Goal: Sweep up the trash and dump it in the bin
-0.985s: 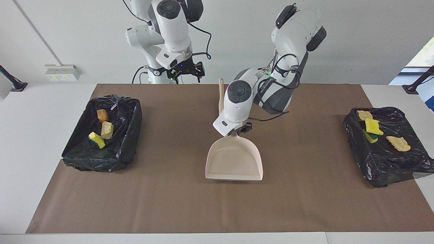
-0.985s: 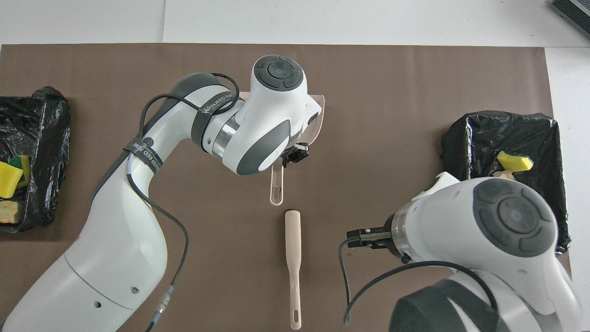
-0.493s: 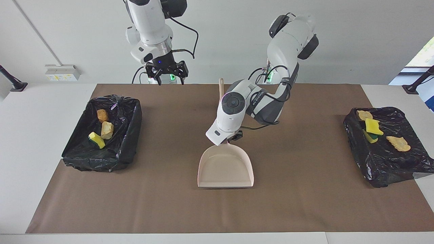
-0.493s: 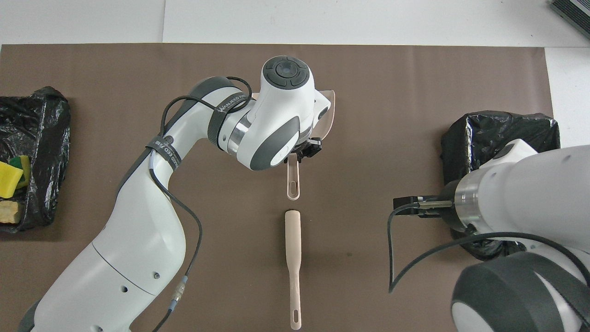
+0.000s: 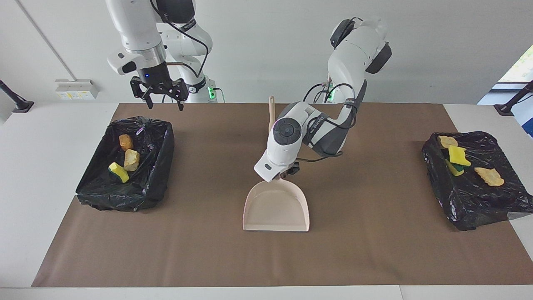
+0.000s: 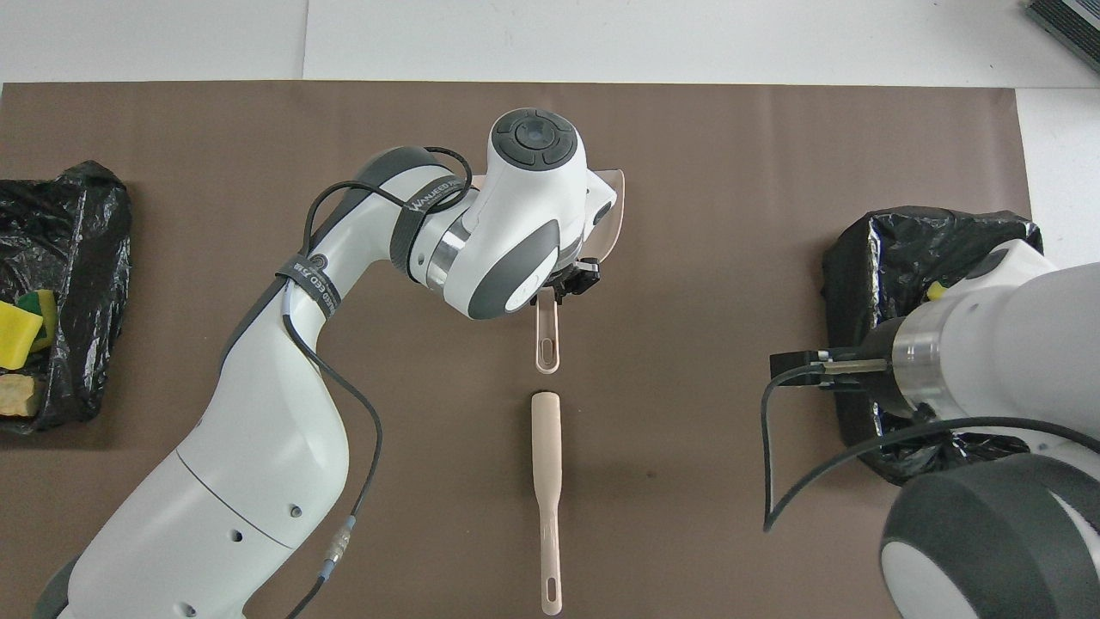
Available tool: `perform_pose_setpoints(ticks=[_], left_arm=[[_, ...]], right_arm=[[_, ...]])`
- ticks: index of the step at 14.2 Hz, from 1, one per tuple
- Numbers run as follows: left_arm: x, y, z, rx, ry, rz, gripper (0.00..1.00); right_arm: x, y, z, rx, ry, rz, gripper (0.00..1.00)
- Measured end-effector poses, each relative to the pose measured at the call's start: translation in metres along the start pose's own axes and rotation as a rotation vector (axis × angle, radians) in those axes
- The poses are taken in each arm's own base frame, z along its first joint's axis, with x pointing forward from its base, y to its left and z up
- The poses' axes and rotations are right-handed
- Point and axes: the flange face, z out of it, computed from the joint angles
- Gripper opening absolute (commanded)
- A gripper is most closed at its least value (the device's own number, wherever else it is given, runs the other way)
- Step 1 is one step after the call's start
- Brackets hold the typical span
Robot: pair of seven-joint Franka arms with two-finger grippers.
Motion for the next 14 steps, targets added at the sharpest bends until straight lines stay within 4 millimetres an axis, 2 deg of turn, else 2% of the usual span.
perform_pose_setpoints(ticks=[2, 3, 5, 6, 8, 12, 14], left_arm=[[-0.004, -0.017, -0.012, 0.037, 0.021, 0.016, 1.0], [-0.01, -0.031, -0.03, 0.062, 0.044, 0.035, 1.0], [-0.034, -0.067, -0.071, 0.119, 0.086, 0.039, 1.0], [-0.05, -0.091, -0.09, 0.148, 0.105, 0.023, 1.0], [-0.074, -0.139, -0.115, 0.177, 0.126, 0.001, 1.0], [-0.101, -0.241, -0.161, 0.115, 0.134, 0.018, 1.0], [-0.112, -0.291, -0.189, 0.075, 0.143, 0.046, 1.0]], right_arm=[[0.009, 0.032, 0.004, 0.006, -0.007, -0.019, 1.0], [0.011, 0.042, 0.006, 0.008, -0.011, -0.012, 1.0], [0.011, 0.049, 0.008, 0.009, -0.015, -0.002, 1.0], [0.011, 0.05, 0.008, 0.009, -0.014, 0.0, 1.0], [0.011, 0.054, 0.002, 0.01, -0.014, 0.008, 1.0], [-0.003, 0.058, -0.057, 0.009, -0.063, 0.014, 1.0], [-0.005, 0.058, -0.067, 0.01, -0.065, 0.014, 1.0]])
